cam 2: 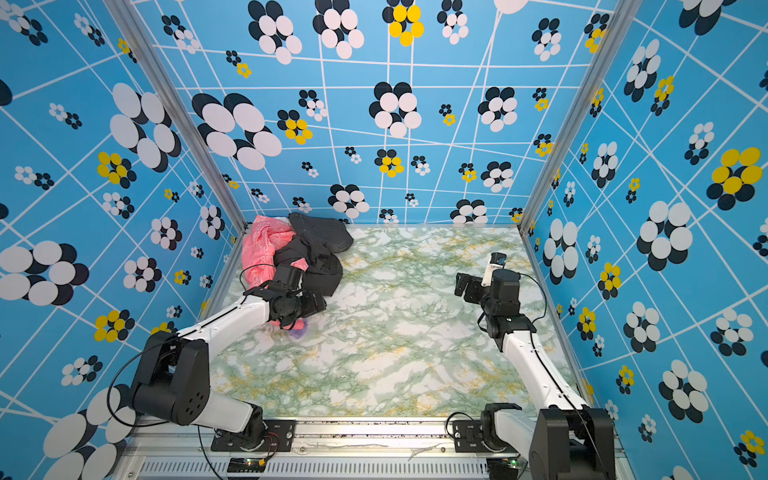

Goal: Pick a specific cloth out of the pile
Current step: 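Reach the left gripper down to the lavender shirt under the pink shirt, then close the left gripper on the lavender shirt edge at the pile bottom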

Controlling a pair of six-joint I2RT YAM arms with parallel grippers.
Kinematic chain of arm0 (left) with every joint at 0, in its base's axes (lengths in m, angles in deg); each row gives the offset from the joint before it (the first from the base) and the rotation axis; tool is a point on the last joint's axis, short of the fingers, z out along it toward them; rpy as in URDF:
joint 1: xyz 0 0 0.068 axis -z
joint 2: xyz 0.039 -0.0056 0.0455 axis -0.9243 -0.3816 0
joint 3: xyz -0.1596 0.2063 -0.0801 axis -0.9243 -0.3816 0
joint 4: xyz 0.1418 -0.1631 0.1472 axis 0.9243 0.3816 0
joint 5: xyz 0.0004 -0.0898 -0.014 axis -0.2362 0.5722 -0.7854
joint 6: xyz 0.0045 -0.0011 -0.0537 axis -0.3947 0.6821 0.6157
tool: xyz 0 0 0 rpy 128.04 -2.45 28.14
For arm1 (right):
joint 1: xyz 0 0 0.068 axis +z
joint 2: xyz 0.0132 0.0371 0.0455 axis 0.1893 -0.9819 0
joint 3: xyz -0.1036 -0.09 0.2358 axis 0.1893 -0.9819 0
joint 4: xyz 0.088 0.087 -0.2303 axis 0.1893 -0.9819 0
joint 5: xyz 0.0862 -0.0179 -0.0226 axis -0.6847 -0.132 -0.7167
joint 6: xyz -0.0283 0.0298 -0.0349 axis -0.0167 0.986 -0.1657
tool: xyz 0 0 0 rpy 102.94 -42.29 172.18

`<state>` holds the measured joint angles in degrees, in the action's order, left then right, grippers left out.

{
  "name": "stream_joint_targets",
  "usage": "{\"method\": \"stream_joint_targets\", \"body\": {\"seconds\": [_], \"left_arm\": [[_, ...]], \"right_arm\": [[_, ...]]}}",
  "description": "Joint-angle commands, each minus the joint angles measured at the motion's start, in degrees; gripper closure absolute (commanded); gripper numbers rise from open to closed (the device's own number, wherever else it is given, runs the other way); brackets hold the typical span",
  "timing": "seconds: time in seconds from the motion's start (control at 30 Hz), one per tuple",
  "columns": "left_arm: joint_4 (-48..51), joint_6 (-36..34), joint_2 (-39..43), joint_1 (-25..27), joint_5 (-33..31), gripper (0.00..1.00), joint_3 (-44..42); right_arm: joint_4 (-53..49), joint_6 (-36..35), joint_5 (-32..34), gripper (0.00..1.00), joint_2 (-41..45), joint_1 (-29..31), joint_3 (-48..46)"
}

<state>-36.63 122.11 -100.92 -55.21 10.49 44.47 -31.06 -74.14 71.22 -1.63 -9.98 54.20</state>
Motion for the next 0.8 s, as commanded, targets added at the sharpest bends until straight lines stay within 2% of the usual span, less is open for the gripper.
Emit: {"method": "stream_joint_targets", "body": {"seconds": [0.0,0.2,0.37,0.5,0.57,0.77], "left_arm": [[3.8,-0.9,6.5,-4.3,-2.3,0.01,-3.8],[6.2,-1.5,14.8,-12.3,-4.2,0.01,-9.0],[6.2,-1.8,16.7,-12.3,-4.6,0.01,-8.2],[7.2,-1.3,16.7,-9.6,-7.3,0.03,-5.5],[7.2,-0.1,16.5,-7.4,-7.9,0.10,-4.4],[7.3,13.7,15.3,-0.4,-7.7,0.27,-5.6]], "right_arm": [[-0.8,1.2,-1.4,0.01,-1.1,-0.4,2.1],[-0.8,1.5,-2.0,0.01,-2.9,-0.3,3.2],[-1.0,1.5,-2.3,0.01,-4.3,-0.4,4.6],[-1.6,1.4,-2.5,0.01,-4.6,-0.3,5.4],[-1.9,1.3,-2.5,0.01,-4.6,-0.3,5.4],[-2.5,1.0,-2.0,0.01,-3.4,-0.3,4.6]]}}
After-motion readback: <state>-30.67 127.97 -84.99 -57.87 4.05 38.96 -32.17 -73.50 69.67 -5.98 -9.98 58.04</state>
